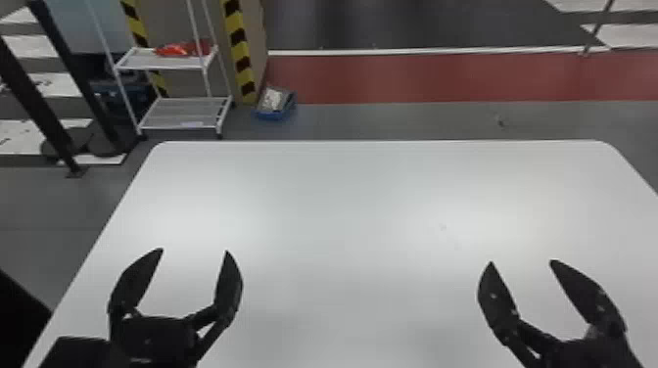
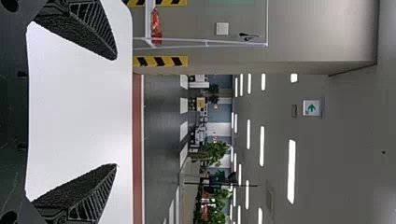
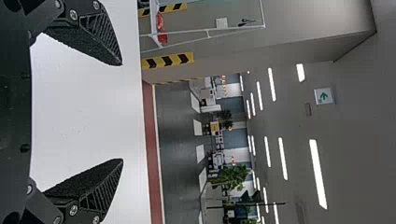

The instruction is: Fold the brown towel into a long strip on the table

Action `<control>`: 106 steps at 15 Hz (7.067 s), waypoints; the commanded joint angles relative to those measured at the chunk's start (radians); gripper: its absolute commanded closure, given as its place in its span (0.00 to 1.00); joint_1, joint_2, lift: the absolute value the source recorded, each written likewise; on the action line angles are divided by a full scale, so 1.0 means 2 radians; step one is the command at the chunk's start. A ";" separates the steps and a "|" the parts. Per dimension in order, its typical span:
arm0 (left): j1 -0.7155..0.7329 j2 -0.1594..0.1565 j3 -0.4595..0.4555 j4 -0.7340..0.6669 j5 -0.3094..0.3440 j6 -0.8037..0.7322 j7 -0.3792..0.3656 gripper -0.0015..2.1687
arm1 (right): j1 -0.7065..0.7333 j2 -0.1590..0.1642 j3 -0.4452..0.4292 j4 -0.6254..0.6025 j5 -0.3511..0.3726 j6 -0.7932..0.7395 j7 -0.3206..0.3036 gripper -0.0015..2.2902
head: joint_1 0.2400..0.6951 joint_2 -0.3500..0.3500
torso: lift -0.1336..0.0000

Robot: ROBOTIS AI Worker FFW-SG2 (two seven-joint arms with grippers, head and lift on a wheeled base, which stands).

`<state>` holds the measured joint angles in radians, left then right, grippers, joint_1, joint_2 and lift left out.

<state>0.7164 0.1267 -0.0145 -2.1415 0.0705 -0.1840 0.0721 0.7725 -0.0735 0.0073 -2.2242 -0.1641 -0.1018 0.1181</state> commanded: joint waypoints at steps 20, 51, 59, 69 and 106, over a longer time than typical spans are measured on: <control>0.004 -0.001 0.022 -0.005 0.008 -0.002 0.001 0.02 | 0.004 -0.001 -0.004 -0.007 -0.004 0.011 0.000 0.07 | 1.00 0.62 | 0.08; -0.002 -0.001 0.013 0.003 0.009 -0.002 -0.004 0.02 | 0.000 0.001 -0.008 0.000 -0.004 0.014 0.000 0.07 | 1.00 0.60 | 0.08; -0.004 0.000 0.014 0.004 0.010 -0.002 -0.006 0.03 | 0.000 0.002 -0.009 -0.002 -0.004 0.015 0.001 0.07 | 1.00 0.59 | 0.08; -0.004 -0.001 0.014 0.008 0.010 -0.002 -0.008 0.03 | 0.002 -0.001 -0.009 -0.002 -0.004 0.015 0.000 0.07 | 1.00 0.59 | 0.08; -0.449 -0.008 -0.091 0.441 0.038 0.167 -0.119 0.15 | -0.109 0.005 -0.017 0.100 0.067 0.069 -0.005 0.06 | 1.00 0.37 | 0.08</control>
<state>-0.1650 0.1119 -0.1968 -1.2880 0.1495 0.1532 -0.1656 0.5629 -0.0629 -0.0276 -2.0322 -0.0287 0.0323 0.1089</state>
